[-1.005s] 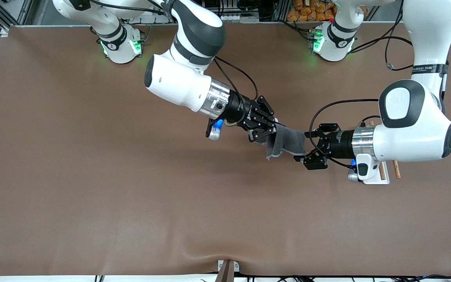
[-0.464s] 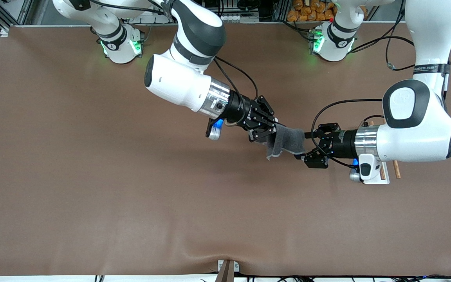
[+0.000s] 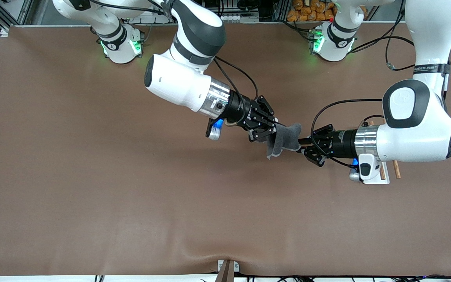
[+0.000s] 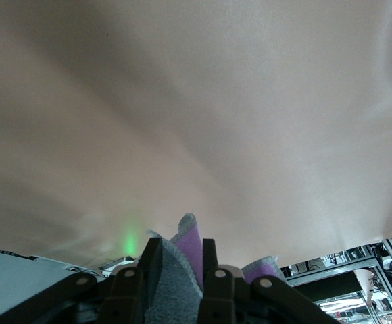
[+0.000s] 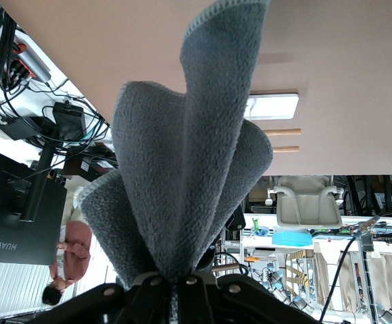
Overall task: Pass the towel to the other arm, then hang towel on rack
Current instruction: 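Hold the towel with both grippers before the handover, then open the right gripper while the left gripper carries the towel to the rack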
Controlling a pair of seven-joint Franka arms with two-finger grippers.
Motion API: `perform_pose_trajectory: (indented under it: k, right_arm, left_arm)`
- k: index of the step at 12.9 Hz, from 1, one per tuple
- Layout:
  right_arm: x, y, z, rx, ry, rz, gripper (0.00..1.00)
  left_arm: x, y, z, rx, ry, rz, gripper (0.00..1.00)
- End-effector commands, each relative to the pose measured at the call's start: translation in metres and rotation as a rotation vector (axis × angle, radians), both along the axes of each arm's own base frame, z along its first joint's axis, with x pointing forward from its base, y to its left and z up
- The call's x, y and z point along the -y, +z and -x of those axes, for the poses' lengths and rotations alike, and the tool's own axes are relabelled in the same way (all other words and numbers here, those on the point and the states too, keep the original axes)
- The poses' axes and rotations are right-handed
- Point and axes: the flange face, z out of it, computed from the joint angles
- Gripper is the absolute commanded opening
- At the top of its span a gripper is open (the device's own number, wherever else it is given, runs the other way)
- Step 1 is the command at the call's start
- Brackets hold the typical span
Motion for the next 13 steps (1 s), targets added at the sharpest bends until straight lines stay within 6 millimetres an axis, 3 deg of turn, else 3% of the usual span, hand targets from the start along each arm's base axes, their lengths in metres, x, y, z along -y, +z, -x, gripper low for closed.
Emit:
perform_pose_trajectory:
  k: [1, 3, 4, 7, 13]
  right_arm:
    - [0.0009, 0.0055, -0.0038, -0.001, 0.0, -0.018, 0.0]
    - [0.0009, 0.0039, -0.0037, -0.003, -0.001, -0.015, 0.0]
    - [0.0006, 0.0018, -0.0037, -0.006, 0.001, -0.012, 0.0]
    - [0.0017, 0.003, -0.0043, -0.005, -0.001, -0.013, 0.0]
    - [0.0015, 0.001, -0.0045, -0.007, -0.001, -0.011, 0.0]
  left_arm:
    - [-0.0014, 0.0094, 0.001, -0.006, 0.004, 0.018, 0.38]
    - [-0.0004, 0.0104, 0.001, -0.007, 0.005, 0.021, 0.35]
    - [0.0001, 0.0119, 0.0012, -0.007, 0.007, 0.029, 0.23]
    - [0.0003, 0.0131, 0.0014, -0.005, 0.007, 0.032, 0.0]
    - [-0.0094, 0.0154, -0.001, 0.023, -0.006, 0.038, 0.0]
